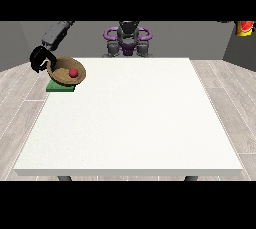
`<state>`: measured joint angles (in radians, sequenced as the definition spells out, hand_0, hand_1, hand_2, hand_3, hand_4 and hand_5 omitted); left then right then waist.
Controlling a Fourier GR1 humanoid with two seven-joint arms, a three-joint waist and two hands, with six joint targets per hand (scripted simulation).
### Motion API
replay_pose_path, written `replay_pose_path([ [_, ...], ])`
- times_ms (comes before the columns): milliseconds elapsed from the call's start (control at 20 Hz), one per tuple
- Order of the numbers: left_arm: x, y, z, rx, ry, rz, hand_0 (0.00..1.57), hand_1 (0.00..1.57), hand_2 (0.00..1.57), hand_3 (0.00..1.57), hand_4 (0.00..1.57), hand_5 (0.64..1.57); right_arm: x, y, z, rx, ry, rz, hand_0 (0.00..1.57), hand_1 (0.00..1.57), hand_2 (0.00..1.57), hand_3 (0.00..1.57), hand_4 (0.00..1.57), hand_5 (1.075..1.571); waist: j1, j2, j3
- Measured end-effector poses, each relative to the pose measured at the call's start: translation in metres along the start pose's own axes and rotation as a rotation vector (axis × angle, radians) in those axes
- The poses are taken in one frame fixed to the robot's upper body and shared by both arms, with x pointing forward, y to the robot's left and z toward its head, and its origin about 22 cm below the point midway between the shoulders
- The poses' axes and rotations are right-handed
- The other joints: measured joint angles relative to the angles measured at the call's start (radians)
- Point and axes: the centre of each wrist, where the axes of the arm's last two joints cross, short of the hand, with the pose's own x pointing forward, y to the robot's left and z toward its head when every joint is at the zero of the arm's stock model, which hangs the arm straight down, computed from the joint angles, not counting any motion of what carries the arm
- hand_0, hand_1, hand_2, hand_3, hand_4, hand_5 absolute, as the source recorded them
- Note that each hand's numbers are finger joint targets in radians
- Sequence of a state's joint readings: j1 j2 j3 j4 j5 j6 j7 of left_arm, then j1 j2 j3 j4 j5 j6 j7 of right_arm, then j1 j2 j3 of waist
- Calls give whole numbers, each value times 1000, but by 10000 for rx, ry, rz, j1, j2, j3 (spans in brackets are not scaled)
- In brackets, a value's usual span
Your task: Pick the cup and pour the ball into the bowl, then pick the bowl and place it on the pad
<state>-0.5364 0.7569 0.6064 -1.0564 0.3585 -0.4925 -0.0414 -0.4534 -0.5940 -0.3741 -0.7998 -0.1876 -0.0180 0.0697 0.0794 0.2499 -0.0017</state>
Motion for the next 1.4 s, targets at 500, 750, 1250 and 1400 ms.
replay_pose_path([
  [500, 11, 9, -1, 117, 127, -168, 0, 0, 0, 0, 1195, 1561, -2, -4, -9, -707, 638, -489, 1571, 1571, 1571, 977, 0, 1554, -108, -120, 21],
  [750, 12, 19, 1, 316, -29, -193, 0, 0, 0, 0, 1192, 1562, 15, -7, -15, -1250, 203, -642, 1465, 1465, 1389, 796, 0, 1539, -208, 59, 19],
  [1250, 19, 33, 4, 452, -448, -301, 0, 0, 0, 0, 1193, 1567, 19, 10, -21, -1541, -437, -1143, 931, 931, 1103, 1043, 162, 1509, -49, 553, 21],
  [1400, 24, 33, 2, 381, -543, -356, 0, 0, 0, 0, 1199, 1568, 24, 6, -23, -1358, -379, -734, 0, 0, 212, 0, 0, 1442, 91, 603, 18],
])
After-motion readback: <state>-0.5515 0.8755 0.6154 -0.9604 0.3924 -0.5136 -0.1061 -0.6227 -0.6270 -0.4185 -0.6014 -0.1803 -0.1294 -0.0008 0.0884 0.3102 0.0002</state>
